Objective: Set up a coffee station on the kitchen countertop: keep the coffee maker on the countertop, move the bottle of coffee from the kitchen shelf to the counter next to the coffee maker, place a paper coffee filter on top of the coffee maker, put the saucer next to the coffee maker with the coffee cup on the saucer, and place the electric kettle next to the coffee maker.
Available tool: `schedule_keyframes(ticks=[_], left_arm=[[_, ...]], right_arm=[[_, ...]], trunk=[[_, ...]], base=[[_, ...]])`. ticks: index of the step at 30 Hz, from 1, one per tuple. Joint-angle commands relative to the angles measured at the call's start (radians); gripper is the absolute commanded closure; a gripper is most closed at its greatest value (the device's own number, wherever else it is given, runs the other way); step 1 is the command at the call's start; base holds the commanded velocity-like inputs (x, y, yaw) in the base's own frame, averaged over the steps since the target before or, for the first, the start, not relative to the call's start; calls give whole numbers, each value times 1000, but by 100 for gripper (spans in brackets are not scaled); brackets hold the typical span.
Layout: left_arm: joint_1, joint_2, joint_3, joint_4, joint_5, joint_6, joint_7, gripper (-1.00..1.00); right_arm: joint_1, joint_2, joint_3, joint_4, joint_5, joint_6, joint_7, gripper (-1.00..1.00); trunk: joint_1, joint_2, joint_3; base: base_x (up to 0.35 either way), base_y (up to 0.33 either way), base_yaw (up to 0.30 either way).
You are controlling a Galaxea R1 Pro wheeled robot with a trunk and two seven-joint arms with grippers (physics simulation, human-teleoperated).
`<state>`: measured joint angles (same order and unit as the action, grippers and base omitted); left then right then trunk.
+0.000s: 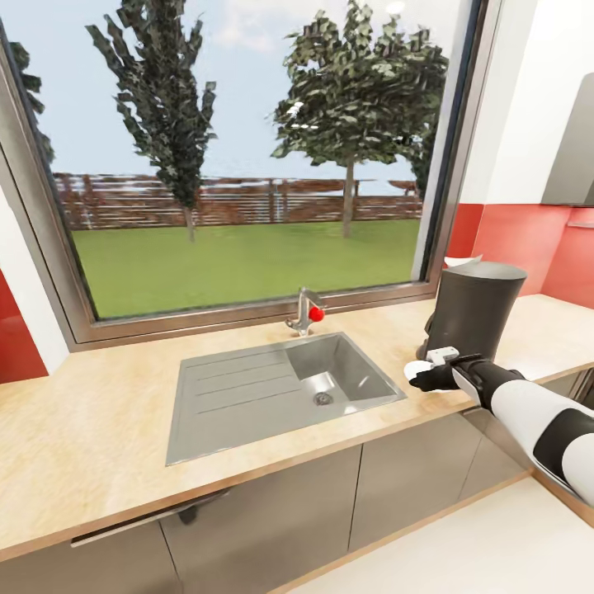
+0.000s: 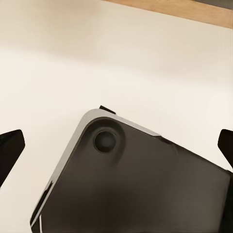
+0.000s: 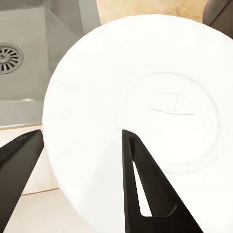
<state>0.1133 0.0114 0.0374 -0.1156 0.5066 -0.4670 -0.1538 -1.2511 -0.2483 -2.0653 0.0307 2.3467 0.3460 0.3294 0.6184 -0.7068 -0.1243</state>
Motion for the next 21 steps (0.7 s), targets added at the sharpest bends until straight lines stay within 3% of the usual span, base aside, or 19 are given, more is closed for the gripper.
schedule_keyframes(ticks=[1,8,16,21], left_arm=[[0,0,3,-1,9,1,-10,-100],[0,1,4,-1,10,3,-10,-100],[0,0,4,0,9,5,-10,-100],[0,1,4,0,10,8,-10,-100]], right_arm=[[-1,-1,-9,2,10,5,2,100],[-1,0,-9,2,10,5,2,100],[-1,-1,-9,2,10,3,3,100],[-1,0,-9,2,10,-2,3,100]], trunk=[[0,-1,-1],[0,-1,-1],[0,-1,-1],[0,-1,-1]], base=[[25,-1,0],[136,36,0],[14,1,0],[1,-137,0]])
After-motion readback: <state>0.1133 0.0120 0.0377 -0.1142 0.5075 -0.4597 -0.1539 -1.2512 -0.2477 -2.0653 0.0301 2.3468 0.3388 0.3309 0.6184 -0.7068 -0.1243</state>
